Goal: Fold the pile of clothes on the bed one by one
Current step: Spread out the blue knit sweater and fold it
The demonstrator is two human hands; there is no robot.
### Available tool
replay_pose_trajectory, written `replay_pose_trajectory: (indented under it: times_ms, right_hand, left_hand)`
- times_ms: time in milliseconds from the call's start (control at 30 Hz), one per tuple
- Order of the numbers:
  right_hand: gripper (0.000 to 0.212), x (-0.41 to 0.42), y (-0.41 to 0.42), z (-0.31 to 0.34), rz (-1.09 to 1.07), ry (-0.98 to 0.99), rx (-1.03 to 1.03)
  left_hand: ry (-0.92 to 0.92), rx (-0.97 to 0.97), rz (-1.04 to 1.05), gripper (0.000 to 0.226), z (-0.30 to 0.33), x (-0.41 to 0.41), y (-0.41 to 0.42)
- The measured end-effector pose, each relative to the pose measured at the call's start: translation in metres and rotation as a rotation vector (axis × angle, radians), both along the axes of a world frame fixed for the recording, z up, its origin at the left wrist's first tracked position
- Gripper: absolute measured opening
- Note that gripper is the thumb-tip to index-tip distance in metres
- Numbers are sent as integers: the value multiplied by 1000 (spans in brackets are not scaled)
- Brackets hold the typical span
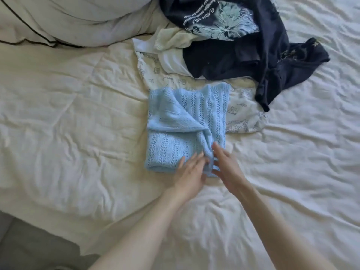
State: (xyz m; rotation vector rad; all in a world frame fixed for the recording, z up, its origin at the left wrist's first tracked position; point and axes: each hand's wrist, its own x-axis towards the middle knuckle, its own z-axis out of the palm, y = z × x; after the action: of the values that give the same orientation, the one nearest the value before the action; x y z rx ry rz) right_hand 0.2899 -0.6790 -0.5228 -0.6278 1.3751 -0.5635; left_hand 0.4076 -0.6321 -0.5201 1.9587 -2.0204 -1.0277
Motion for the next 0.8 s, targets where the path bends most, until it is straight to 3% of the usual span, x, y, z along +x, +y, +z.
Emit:
replay_pose_trajectory:
  times_ms: [167, 300, 433, 533, 667, 733, 800]
  right_hand:
    - [49, 1, 2, -23, 140, 297, -33]
    - [21, 11, -11, -27, 172, 449, -78]
    - [9, -2, -16, -17, 53, 438, -181]
    - [10, -27, -1, -22, 42, 527, -188]
    - [29, -44, 5, -35, 230, 620, -72]
    - [41, -37, -6, -31, 240, 783, -261]
    - [32, -22, -21, -23, 326, 990, -655]
  left_hand:
    - [-292, -105, 11, 56, -23, 35, 23]
    - [-397, -115, 63, 68, -20, 65, 23]
    - [-401, -166, 28, 66, -19, 62, 18]
    - [-437, -186, -91, 68, -21, 46, 21]
    - [-453, -175, -111, 59, -24, 38, 23]
    - [-381, -202, -45, 47, -24, 42, 15]
    - [-348, -94, -19, 51, -26, 46, 5]
